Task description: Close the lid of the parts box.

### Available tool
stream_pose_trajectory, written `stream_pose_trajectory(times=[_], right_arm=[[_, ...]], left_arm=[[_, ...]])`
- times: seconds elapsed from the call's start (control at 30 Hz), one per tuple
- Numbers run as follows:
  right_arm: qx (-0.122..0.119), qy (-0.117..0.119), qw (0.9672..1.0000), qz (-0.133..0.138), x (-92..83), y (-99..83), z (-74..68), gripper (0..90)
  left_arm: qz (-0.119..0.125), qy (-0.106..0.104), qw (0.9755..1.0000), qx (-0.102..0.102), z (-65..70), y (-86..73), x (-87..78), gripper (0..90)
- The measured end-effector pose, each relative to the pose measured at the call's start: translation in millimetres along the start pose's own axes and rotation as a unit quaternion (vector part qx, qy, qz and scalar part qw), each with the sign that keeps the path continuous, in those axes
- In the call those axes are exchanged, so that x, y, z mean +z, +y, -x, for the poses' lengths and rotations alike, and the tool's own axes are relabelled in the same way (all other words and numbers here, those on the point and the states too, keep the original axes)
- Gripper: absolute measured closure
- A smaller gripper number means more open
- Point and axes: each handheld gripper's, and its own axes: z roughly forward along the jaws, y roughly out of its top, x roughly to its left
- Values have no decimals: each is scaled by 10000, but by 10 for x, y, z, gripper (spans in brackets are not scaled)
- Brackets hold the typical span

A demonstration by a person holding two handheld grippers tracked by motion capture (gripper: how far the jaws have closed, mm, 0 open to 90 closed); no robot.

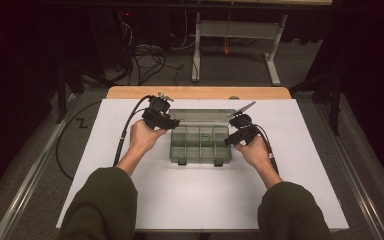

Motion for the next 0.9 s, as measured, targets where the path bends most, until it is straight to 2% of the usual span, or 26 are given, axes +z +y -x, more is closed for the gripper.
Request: stream_pose_trajectory(times=[0.27, 0.33, 0.37, 0.4, 0.57, 0.9], right_arm=[[-32, 26, 10000, -37, -33, -17, 11, 769], [21, 114, 9999, -8, -73, -35, 32, 789], [23, 170, 9998, 26, -99, -43, 45, 830], [5, 83, 9999, 84, -141, -51, 47, 843], [62, 142, 9996, 253, -309, -42, 109, 899], [133, -7, 9972, 734, -692, 159, 163, 900]], left_arm=[[15, -6, 10000, 48, -5, -9, 2, 556], [1, -5, 10000, 60, -3, -13, -1, 558], [-9, -3, 10000, 91, -4, -18, -4, 560], [-8, 5, 9999, 110, -2, -22, -5, 561], [-19, 23, 9998, 203, 8, -40, -17, 567], [2, -82, 9997, 224, -17, -74, -67, 592]])
